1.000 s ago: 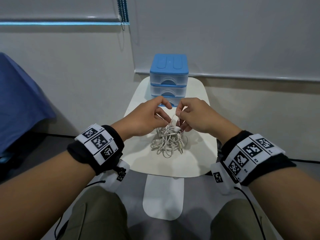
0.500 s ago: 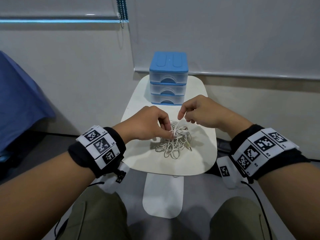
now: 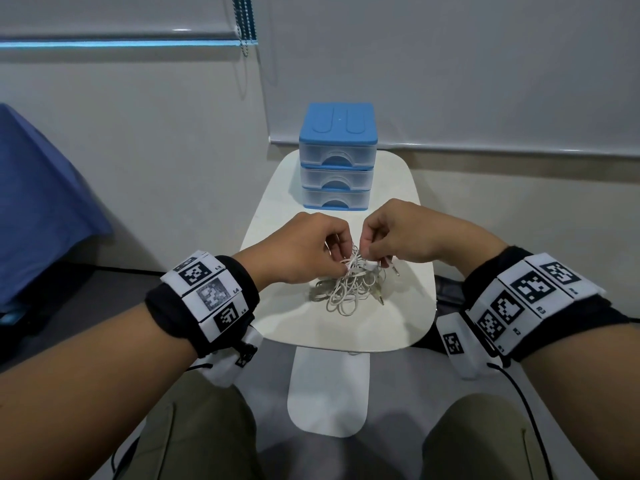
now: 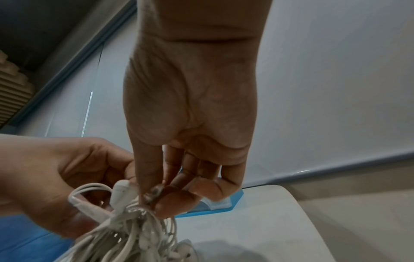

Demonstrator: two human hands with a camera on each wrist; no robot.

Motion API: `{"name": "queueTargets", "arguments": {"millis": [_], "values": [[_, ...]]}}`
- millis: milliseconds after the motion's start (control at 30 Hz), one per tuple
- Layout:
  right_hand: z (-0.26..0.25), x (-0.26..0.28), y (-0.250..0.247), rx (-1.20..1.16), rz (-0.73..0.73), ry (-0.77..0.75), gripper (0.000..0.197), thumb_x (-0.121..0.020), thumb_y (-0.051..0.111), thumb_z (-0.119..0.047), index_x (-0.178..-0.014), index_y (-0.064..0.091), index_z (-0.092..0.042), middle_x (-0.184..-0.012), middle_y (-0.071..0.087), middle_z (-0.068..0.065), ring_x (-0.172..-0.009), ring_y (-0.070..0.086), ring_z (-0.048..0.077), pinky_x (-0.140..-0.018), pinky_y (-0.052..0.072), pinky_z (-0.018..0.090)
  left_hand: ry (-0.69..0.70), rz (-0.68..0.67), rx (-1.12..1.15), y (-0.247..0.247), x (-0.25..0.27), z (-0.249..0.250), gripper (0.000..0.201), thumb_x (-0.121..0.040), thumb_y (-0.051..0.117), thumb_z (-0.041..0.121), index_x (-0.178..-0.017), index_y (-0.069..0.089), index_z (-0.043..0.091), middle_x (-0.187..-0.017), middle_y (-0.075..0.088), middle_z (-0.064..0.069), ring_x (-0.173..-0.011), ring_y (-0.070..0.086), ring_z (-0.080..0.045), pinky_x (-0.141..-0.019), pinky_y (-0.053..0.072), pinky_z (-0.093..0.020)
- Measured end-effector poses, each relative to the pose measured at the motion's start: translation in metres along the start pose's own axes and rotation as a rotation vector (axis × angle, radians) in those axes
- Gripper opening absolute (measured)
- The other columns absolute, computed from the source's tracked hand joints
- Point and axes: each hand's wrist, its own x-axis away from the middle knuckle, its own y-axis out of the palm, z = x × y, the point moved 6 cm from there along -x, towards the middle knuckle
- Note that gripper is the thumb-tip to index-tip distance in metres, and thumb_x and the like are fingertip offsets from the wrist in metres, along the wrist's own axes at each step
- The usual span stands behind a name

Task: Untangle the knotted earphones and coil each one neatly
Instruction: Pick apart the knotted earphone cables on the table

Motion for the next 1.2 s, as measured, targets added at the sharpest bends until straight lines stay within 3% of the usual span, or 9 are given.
{"name": "queueTargets", "arguments": {"millis": [100, 200, 367, 600, 767, 867, 967, 1067, 1200], "values": [[0.001, -0.003, 0.007, 0.049, 0.003, 0.042, 0.008, -0.087, 0.073, -0.008, -0.081, 0.075, -0.013, -0.058, 0.069, -0.007, -0.058, 0.064, 0.010, -0.067, 0.052, 0.025, 0.001, 0.016, -0.019, 0.001, 0.000, -0.001, 0.015, -0.078, 0.079, 0.006, -0.084, 0.071, 0.018, -0.076, 0.070, 0.009, -0.061, 0.059, 0.001, -0.069, 0.053, -0.024], [0.001, -0.004, 0.010, 0.044, -0.011, 0.062, 0.008, -0.090, 0.071, -0.010, -0.083, 0.075, -0.011, -0.064, 0.073, -0.001, -0.058, 0.066, 0.009, -0.065, 0.049, 0.023, 0.002, 0.053, -0.044, -0.001, 0.001, -0.003, 0.012, -0.081, 0.081, 0.011, -0.079, 0.072, 0.019, -0.073, 0.070, 0.012, -0.064, 0.061, 0.002, -0.067, 0.051, -0.020], [-0.003, -0.002, 0.011, -0.011, -0.024, 0.043, 0.007, -0.092, 0.070, -0.008, -0.086, 0.073, -0.009, -0.059, 0.069, -0.003, -0.054, 0.062, 0.009, -0.048, 0.039, 0.009, -0.022, 0.045, 0.033, -0.005, 0.002, -0.008, 0.010, -0.087, 0.080, 0.015, -0.080, 0.073, 0.017, -0.076, 0.073, 0.011, -0.069, 0.066, 0.000, -0.070, 0.051, -0.018], [-0.009, -0.003, -0.007, -0.233, 0.174, -0.014, 0.002, -0.089, 0.076, -0.015, -0.089, 0.077, -0.016, -0.074, 0.066, -0.002, -0.065, 0.053, 0.015, -0.063, 0.045, 0.030, -0.022, 0.065, 0.084, -0.009, 0.004, -0.012, 0.010, -0.090, 0.074, 0.019, -0.082, 0.069, 0.021, -0.079, 0.072, 0.009, -0.078, 0.070, -0.012, -0.080, 0.055, -0.031], [-0.013, 0.001, 0.004, -0.184, 0.053, -0.057, 0.007, -0.090, 0.074, -0.011, -0.084, 0.077, -0.011, -0.072, 0.070, -0.001, -0.064, 0.060, 0.007, -0.055, 0.041, 0.011, -0.029, 0.192, 0.149, -0.020, 0.002, -0.012, 0.013, -0.095, 0.070, 0.018, -0.083, 0.064, 0.022, -0.079, 0.070, 0.004, -0.068, 0.061, -0.008, -0.067, 0.048, -0.022], [-0.013, 0.002, 0.007, -0.230, 0.052, -0.058, 0.006, -0.090, 0.074, -0.009, -0.087, 0.074, -0.004, -0.075, 0.069, 0.001, -0.066, 0.062, 0.011, -0.053, 0.041, 0.008, -0.010, 0.214, 0.167, -0.020, 0.002, -0.008, 0.013, -0.099, 0.065, 0.020, -0.087, 0.060, 0.023, -0.078, 0.067, 0.000, -0.062, 0.053, -0.006, -0.059, 0.043, -0.015], [-0.016, 0.003, 0.009, -0.314, 0.069, -0.041, 0.005, -0.090, 0.071, -0.006, -0.087, 0.070, -0.002, -0.075, 0.067, 0.003, -0.065, 0.063, 0.011, -0.055, 0.043, 0.014, 0.006, 0.184, 0.161, -0.017, 0.003, -0.007, 0.011, -0.101, 0.062, 0.024, -0.091, 0.059, 0.022, -0.076, 0.064, 0.003, -0.062, 0.051, -0.006, -0.057, 0.041, -0.015], [-0.012, 0.000, 0.007, -0.430, 0.120, 0.000, 0.009, -0.090, 0.068, -0.003, -0.084, 0.070, -0.009, -0.075, 0.068, 0.008, -0.063, 0.065, 0.014, -0.060, 0.043, 0.024, 0.003, 0.098, 0.132, -0.014, 0.003, -0.012, 0.013, -0.098, 0.067, 0.029, -0.088, 0.061, 0.024, -0.083, 0.068, -0.001, -0.071, 0.058, -0.014, -0.065, 0.045, -0.023], [-0.010, -0.001, 0.000, -0.479, 0.206, -0.021, 0.009, -0.091, 0.069, -0.004, -0.082, 0.069, -0.007, -0.074, 0.068, 0.008, -0.063, 0.062, 0.015, -0.061, 0.044, 0.026, 0.004, 0.031, 0.076, -0.006, 0.003, -0.015, 0.018, -0.093, 0.072, 0.021, -0.080, 0.063, 0.028, -0.081, 0.069, -0.001, -0.075, 0.059, -0.016, -0.069, 0.044, -0.026]]}}
